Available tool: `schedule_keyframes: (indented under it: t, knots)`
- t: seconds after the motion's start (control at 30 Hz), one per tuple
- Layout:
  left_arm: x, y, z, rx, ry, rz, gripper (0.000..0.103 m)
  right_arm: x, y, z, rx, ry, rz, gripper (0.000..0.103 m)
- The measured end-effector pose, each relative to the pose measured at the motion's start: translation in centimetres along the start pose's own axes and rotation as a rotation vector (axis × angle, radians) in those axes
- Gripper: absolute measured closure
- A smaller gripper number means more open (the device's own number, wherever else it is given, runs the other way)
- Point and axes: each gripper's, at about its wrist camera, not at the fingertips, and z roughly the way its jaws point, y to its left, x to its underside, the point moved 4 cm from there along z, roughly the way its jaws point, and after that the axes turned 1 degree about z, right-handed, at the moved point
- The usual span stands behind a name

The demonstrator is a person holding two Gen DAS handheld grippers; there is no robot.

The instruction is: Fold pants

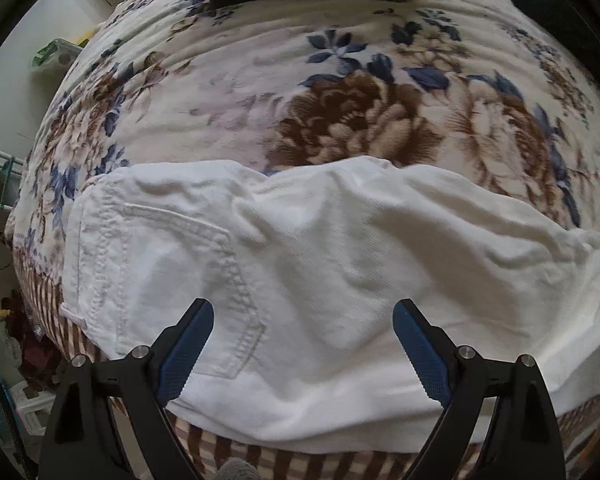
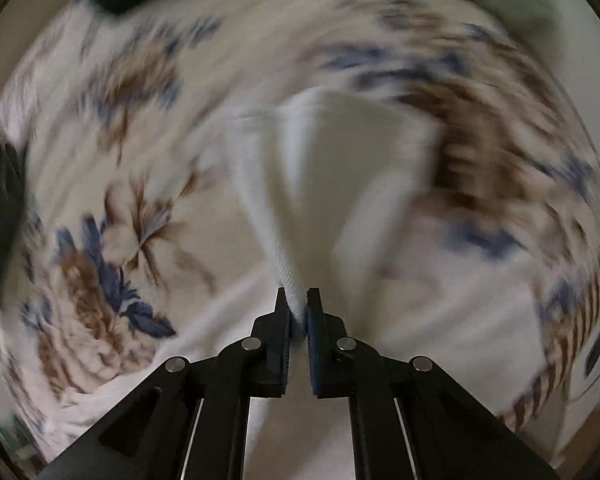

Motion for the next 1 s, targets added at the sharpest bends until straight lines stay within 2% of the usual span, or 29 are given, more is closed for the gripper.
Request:
schedule_keyframes:
  t: [0.07,0.17,0.3,0.4,0.43,0.5,0.57,0.63,0.67,0.7,0.73,0.93,1.0]
  knots:
    - [0.3,-0.4,-0.4,0.019,-0.005,0.002,0.011,2.0,-4.7,-2.8,-0.022,-0.040,0.107,0.096]
    - [0.8,-1.4,-0.8,0.043,-0.011,0.019,0.011,5.1,-11.3,-4.0,-0.050,-0.045,0.240,0.098]
    - [1.6,-2.9,0.0,0.036,0.001,0.056,0.011,8.7,-16.0,-0.2,-0.086,0.021,0.370,0.098]
    - [2.1,-3.2,0.4,0.018,-0.003,0.079,0.011,10.2,-17.0,3.3,-0.152,0.097,0.432,0.094]
    - [2.4,-3.0,0.5,0.015,-0.006,0.084,0.011,10.4,-16.9,4.2,-0.183,0.115,0.458,0.089]
    - [3.1,-2.7,0.7,0.020,-0.006,0.094,0.011,11.2,-17.1,4.6,-0.248,0.122,0.492,0.070]
    - [3.8,-2.3,1.2,0.016,0.005,0.101,0.011,11.8,-16.6,5.1,-0.294,0.119,0.502,0.045]
    - [4.8,-1.8,2.2,0.016,0.041,0.101,0.011,12.3,-16.4,6.1,-0.315,0.146,0.518,0.040]
    - [5.1,-1.6,2.5,0.016,0.053,0.097,0.011,12.6,-16.2,6.9,-0.331,0.155,0.527,0.046]
    - [5.5,-1.3,3.0,0.017,0.072,0.087,0.011,12.7,-16.0,7.1,-0.339,0.148,0.532,0.058]
    - [5.7,-1.1,3.2,0.020,0.081,0.081,0.011,12.7,-15.8,7.0,-0.346,0.130,0.524,0.097]
    - [6.7,-0.1,2.5,0.053,0.088,0.068,0.011,12.6,-15.2,0.3,-0.327,-0.004,0.436,0.099]
    - [6.9,0.1,2.2,0.071,0.086,0.067,0.011,12.9,-15.8,-0.3,-0.320,0.009,0.453,0.099]
